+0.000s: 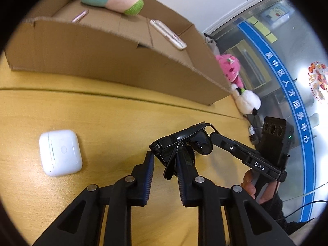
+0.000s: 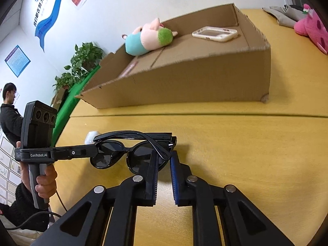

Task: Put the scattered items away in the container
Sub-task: 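Lift the sunglasses with both grippers, then open the right gripper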

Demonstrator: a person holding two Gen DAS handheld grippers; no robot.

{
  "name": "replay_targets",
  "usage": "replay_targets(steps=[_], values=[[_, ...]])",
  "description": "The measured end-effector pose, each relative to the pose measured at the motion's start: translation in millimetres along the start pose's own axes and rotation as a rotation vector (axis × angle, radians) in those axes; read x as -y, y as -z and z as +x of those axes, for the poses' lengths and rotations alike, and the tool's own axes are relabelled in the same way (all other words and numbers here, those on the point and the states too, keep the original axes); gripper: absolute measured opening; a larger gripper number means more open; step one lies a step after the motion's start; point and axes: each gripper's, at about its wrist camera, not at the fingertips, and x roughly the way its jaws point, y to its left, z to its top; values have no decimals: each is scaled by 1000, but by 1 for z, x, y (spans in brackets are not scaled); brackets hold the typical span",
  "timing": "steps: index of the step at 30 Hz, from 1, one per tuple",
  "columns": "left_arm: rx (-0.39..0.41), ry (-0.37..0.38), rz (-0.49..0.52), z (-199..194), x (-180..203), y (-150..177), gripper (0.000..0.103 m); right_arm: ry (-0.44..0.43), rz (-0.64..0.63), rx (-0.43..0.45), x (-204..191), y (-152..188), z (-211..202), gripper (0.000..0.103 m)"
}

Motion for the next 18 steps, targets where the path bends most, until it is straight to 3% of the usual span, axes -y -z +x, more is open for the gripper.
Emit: replay_targets(steps=[4, 12, 18], values=[[38, 47, 15, -16, 10, -9, 19, -39, -3, 38, -5, -10, -12, 7], [102, 118, 54, -39, 31, -28, 14, -71, -45, 95, -18, -31, -30, 8], [118, 152, 59, -42, 37, -30, 12, -95, -49, 89, -18, -39, -28, 11]])
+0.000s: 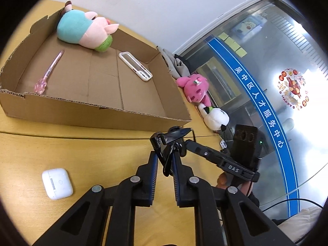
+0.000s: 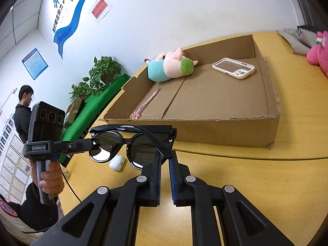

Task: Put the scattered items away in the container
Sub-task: 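Lift the sunglasses with both grippers, then open the right gripper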

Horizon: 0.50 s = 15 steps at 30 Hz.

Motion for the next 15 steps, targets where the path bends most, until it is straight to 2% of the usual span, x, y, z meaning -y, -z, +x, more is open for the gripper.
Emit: replay_targets(steps=[5, 11, 12, 13, 14, 15], values=[[-1, 22, -36, -1, -10, 2, 12, -12, 26, -37, 6, 9, 13, 12], [37, 101, -58, -10, -9, -1, 11, -85, 64, -12, 11, 11, 9, 13], [47, 117, -63, -12, -9, -1, 10, -106, 65, -6, 11, 9, 7, 19], [57, 131, -66, -14, -8, -1, 10, -127, 65, 1, 10, 8, 5, 33], [66, 145, -69, -16, -6, -2, 10, -148, 69, 11, 9, 7, 3, 43], [72, 157, -70, -17, -4, -2, 10, -164, 75, 17, 8, 7, 2, 61]])
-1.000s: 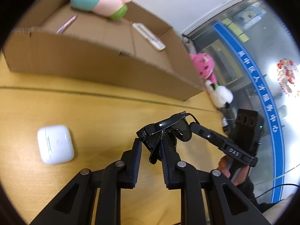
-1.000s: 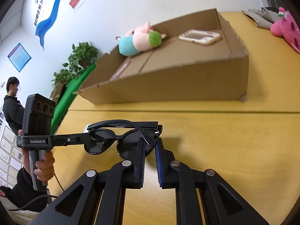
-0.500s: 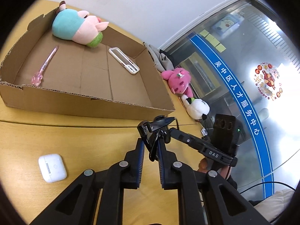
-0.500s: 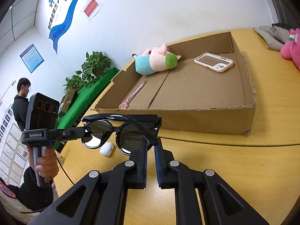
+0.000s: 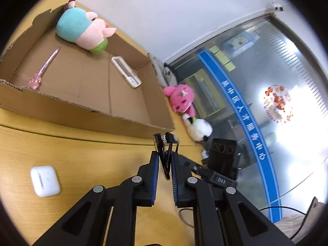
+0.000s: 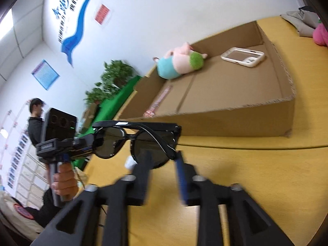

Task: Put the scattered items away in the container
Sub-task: 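Lift the sunglasses with both grippers, then open the right gripper, then carry the sunglasses with the left gripper over the box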

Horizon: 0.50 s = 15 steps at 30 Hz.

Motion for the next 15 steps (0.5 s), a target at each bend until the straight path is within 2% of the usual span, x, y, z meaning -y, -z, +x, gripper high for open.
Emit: replay_targets(steps=[1, 4, 10, 11, 13, 15], values=[[4, 9, -2, -1, 2, -1, 11, -17, 7, 5, -1, 0, 0, 66], [8, 39, -8, -1, 5, -2, 10, -75, 14, 10, -5, -1, 4, 67], [12, 46, -32, -3, -1, -2, 10, -106, 15, -42, -8, 3, 25, 67], [14, 50, -38, -3, -3, -1, 10, -111, 18, -44, -7, 4, 26, 65], [22, 55, -43, -5, -5, -2, 10, -140, 20, -44, -7, 4, 26, 52], [35, 65, -46, -8, -7, -3, 11, -146, -2, -50, -10, 4, 25, 46]])
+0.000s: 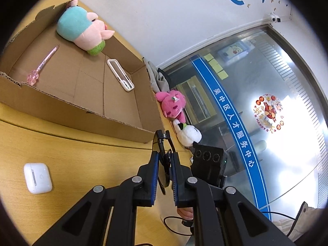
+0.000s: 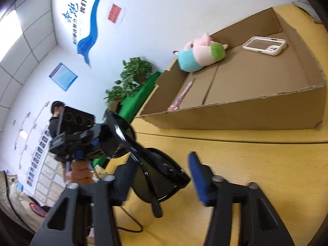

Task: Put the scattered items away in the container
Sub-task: 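Carry the sunglasses with the left gripper over the box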

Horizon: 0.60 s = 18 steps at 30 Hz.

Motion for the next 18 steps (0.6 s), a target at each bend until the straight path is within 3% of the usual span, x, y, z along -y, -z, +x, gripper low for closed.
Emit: replay_targets(steps=[2, 9, 18], values=[[7, 11, -1, -2, -2, -2, 11, 10, -29, -12, -4, -1, 0, 40], [15, 14, 37, -3, -5, -20, 11, 79, -141, -29, -20, -22, 2, 36], [30, 19, 88, 6, -4, -85, 10, 182, -328, -65, -35, -95, 12, 33]])
